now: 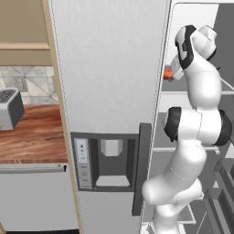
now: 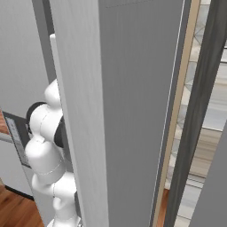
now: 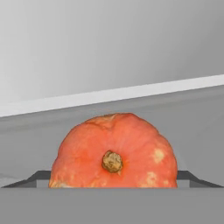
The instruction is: Take the cheese, fish, and squash from the fridge and place them on the plate on the dining counter to create an appetizer plate.
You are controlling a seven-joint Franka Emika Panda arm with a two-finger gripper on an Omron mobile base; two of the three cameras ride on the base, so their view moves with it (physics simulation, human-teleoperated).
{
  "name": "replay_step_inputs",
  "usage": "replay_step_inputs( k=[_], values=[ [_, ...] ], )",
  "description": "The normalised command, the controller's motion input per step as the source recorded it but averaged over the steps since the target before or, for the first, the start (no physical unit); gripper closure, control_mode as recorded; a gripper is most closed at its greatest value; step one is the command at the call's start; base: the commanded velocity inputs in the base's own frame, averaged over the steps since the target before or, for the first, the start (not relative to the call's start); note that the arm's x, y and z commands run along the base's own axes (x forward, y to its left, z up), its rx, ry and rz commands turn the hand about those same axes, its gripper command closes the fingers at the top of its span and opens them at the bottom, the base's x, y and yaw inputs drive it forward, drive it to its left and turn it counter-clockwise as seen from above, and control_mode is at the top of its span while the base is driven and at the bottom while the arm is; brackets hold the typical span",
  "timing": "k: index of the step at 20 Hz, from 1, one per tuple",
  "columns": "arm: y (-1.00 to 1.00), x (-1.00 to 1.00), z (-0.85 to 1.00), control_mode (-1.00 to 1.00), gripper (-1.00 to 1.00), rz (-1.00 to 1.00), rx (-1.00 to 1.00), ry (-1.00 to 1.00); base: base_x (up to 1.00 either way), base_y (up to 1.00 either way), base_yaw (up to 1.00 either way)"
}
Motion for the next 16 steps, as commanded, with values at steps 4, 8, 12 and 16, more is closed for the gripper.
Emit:
replay_step_inputs(
  k=[4, 8, 12, 16],
  values=[
    [0.02, -0.17, 0.0, -1.0, 1.0, 0.0, -0.09, -0.03, 0.0, 0.0, 0.0],
    [0.0, -0.36, 0.0, -1.0, 1.0, 0.0, -0.1, -0.04, 0.0, 0.0, 0.0],
    [0.0, -0.47, 0.0, -1.0, 1.0, 0.0, -0.07, -0.03, 0.0, 0.0, 0.0],
    [0.0, -0.49, 0.0, -1.0, 1.0, -0.01, -0.04, 0.0, 0.0, 0.0, 0.0]
  ],
)
